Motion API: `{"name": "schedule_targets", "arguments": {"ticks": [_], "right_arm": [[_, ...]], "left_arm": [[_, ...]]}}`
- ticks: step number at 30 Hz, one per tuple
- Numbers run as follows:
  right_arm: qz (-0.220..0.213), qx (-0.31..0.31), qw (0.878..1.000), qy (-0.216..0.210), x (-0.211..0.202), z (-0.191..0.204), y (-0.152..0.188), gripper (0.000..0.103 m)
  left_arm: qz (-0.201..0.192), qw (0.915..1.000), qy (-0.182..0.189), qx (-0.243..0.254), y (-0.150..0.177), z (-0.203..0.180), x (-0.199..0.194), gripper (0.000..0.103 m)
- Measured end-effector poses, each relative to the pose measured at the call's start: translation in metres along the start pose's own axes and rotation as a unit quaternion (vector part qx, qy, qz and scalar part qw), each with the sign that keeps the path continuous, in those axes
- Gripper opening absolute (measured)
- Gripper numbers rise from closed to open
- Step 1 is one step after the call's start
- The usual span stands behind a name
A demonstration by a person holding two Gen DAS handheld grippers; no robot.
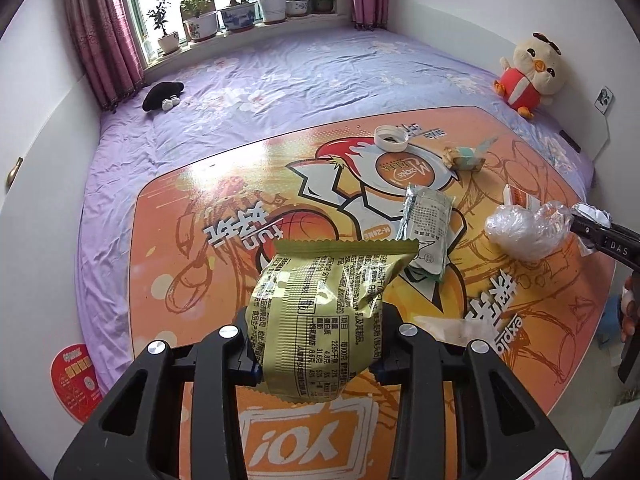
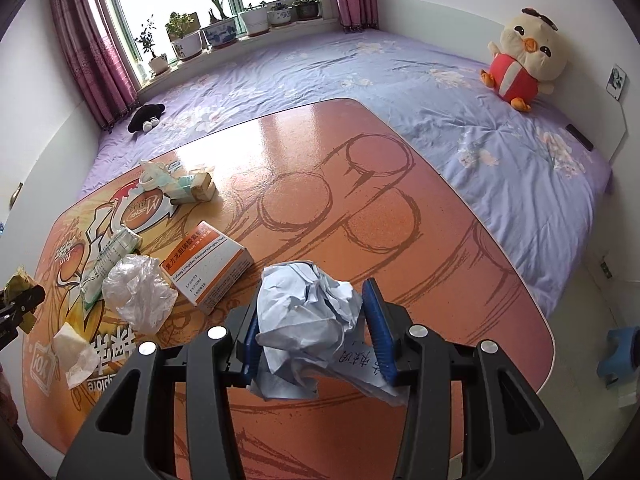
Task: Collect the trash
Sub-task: 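Carry the crumpled paper and snack bag to the yellow wastebasket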
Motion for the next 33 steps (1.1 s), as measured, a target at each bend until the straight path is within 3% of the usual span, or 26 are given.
{"name": "schedule_targets", "arguments": {"ticks": [9,18,24,33], "right_arm": [[-0.024,0.022,0.999,-0.015,-0.046,-0.007,0.04,0.048],[-0.052,0.067,0.996,0.0,-0.09,-0.034,0.086,0.048],[-0.071,0.116,0.99,0.028,-0.114,-0.067,0.122,0.048],[-0.085,0.215,0.97,0.07,-0.145,-0.134,0.183,0.048]], "left_arm": [[-0.018,0.9973,0.034,0.063,-0.002,-0.045,-0.022,0.037],[-0.018,0.9829,0.075,0.167,0.004,-0.117,-0.029,0.037],[-0.02,0.962,0.103,0.252,0.01,-0.178,-0.036,0.037],[-0.013,0.9169,0.145,0.372,0.035,-0.277,-0.047,0.037]]}}
Point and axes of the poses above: each gripper's, at about its wrist camera, not at the fingertips, and x roughly the way its jaws point, z to its left, y to its underside, the point moved 4 cm from there along x, roughly the way its jaws point, and after that the axes turned 14 degrees about z, right-handed, at the moved point
